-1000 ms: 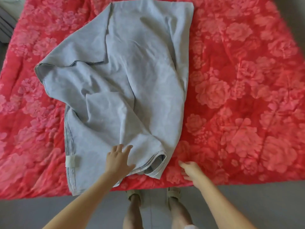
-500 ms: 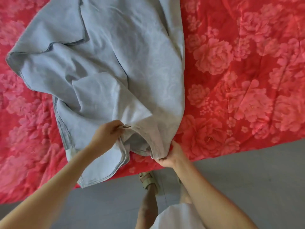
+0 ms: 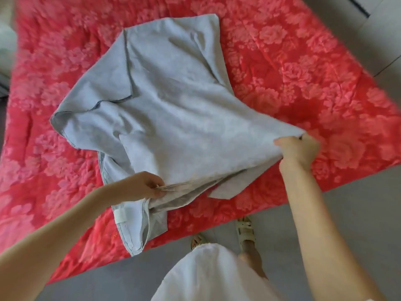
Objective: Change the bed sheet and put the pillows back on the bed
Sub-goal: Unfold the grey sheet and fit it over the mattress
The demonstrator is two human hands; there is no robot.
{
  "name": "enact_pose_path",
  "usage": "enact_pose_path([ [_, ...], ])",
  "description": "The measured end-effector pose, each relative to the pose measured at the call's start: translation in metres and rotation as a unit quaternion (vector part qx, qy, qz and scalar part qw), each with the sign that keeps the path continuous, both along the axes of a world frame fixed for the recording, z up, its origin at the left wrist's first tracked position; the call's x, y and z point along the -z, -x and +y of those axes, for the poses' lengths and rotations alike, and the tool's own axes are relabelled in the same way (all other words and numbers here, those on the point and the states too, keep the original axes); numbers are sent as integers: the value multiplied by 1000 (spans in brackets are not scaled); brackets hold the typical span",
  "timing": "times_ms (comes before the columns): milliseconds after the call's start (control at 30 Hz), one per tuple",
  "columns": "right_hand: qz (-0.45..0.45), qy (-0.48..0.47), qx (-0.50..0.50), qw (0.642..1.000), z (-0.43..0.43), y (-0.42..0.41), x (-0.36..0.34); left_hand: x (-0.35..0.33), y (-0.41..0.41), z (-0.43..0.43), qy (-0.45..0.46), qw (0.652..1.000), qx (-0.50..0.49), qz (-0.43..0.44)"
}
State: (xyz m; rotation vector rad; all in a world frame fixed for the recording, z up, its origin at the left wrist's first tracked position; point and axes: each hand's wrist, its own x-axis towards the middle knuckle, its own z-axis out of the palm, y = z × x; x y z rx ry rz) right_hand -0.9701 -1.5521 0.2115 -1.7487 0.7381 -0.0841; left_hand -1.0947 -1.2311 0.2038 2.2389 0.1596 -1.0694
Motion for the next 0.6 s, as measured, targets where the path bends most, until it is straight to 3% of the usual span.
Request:
enact_pose_path([
  [33,-104,111,-45,987,-2,-4,-30,0,-4,-10,6,1000,28,4],
  [100,-242,243,-159,926,4,0,-77,4,-9,-22,-13,996,85,18],
  [200,-323,361,-331,810,19,35,-70,14,-2,-24,-67,983,150,85],
  [267,-241,415,-450,753,18,62,-29,25,8,-23,-122,962,198,144],
  [367,64,440,-596,668,-4,88,37,38,16,-23,-170,934,228,215],
  [400,144,426,-603,659,-15,91,52,41,16,-26,-176,931,224,228],
  [433,184,406,-588,675,-27,90,66,47,14,-30,-179,932,220,224],
  [533,209,368,-510,748,-66,68,105,57,-1,-53,-205,943,228,133],
  [600,241,296,-450,807,-94,47,122,68,-19,-76,-195,961,179,74],
])
